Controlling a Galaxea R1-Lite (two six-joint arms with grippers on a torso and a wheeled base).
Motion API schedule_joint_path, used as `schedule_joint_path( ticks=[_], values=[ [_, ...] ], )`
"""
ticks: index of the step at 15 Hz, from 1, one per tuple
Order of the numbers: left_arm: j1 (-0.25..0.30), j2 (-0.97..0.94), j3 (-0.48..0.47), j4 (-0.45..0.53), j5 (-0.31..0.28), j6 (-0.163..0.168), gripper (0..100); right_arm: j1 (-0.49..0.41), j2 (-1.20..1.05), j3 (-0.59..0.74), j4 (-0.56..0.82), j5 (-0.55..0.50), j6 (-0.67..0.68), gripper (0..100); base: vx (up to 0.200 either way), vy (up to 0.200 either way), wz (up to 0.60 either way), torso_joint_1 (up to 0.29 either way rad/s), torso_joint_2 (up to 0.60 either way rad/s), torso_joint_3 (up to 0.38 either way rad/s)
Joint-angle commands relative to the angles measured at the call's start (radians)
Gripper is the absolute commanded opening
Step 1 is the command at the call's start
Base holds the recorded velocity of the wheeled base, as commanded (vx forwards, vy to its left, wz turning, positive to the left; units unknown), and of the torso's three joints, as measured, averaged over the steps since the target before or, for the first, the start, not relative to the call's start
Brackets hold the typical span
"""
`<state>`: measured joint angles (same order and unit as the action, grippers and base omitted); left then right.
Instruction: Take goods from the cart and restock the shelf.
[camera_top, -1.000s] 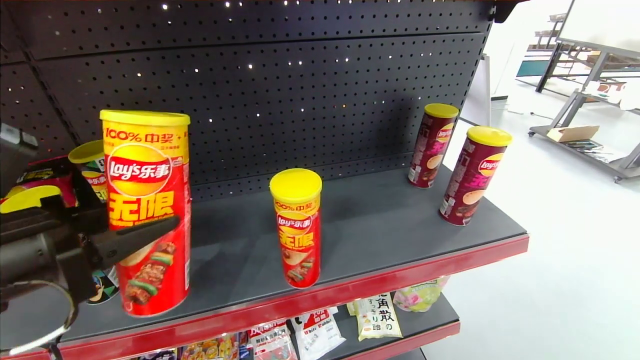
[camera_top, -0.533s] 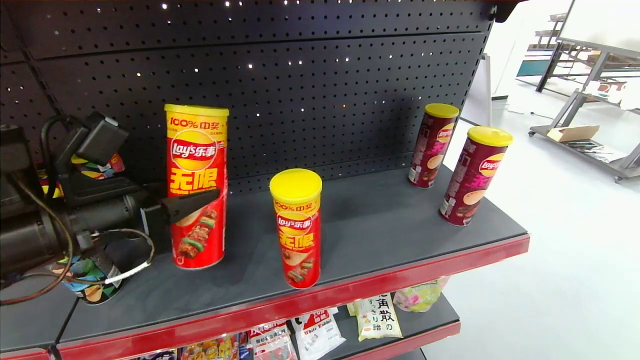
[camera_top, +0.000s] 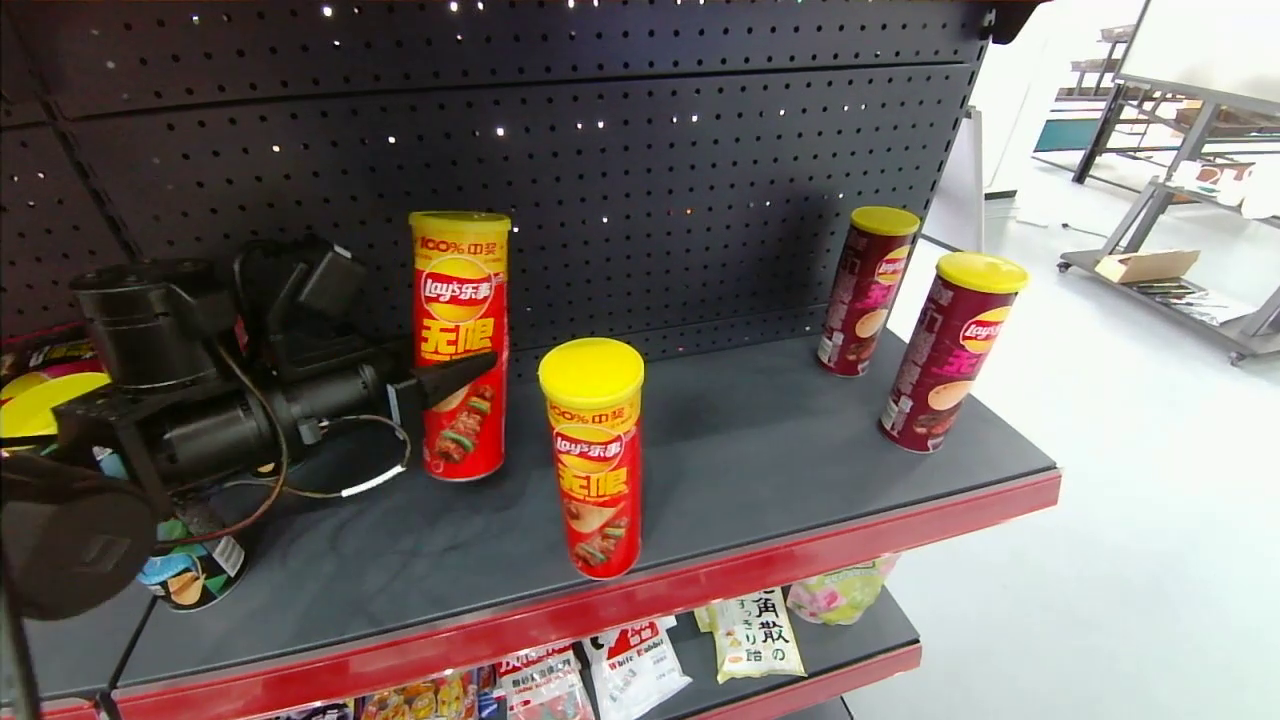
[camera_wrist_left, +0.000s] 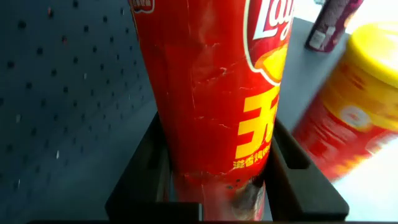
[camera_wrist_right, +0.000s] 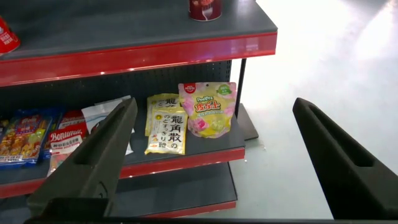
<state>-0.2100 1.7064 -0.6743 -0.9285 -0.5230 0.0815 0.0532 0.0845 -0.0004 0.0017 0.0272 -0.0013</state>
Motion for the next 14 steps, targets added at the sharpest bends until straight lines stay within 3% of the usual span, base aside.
schedule_joint_path(
  ticks=[1, 6, 9, 11, 14],
  values=[
    [-0.008, 0.145, -0.013, -0.093, -0.028, 0.0, 0, 0.0, 0.001, 0.0, 0.0, 0.0, 0.0, 100, 0.0, 0.0, 0.0, 0.0, 0.0, 0.0],
    [-0.028, 0.282, -0.105, -0.214, -0.032, -0.008, 0, 0.0, 0.001, 0.0, 0.0, 0.0, 0.0, 100, 0.0, 0.0, 0.0, 0.0, 0.0, 0.0],
    [-0.049, 0.383, -0.229, -0.248, -0.031, -0.014, 0, 0.0, 0.001, -0.001, 0.0, 0.0, 0.0, 100, 0.0, 0.0, 0.0, 0.0, 0.0, 0.0],
    [-0.078, 0.421, -0.265, -0.283, -0.031, -0.045, 0, 0.0, 0.001, 0.0, 0.0, 0.0, 0.0, 100, 0.0, 0.0, 0.0, 0.0, 0.0, 0.0],
    [-0.097, 0.466, -0.272, -0.312, -0.031, -0.046, 0, 0.0, 0.001, 0.0, 0.0, 0.0, 0.0, 100, 0.0, 0.0, 0.0, 0.0, 0.0, 0.0]
  ],
)
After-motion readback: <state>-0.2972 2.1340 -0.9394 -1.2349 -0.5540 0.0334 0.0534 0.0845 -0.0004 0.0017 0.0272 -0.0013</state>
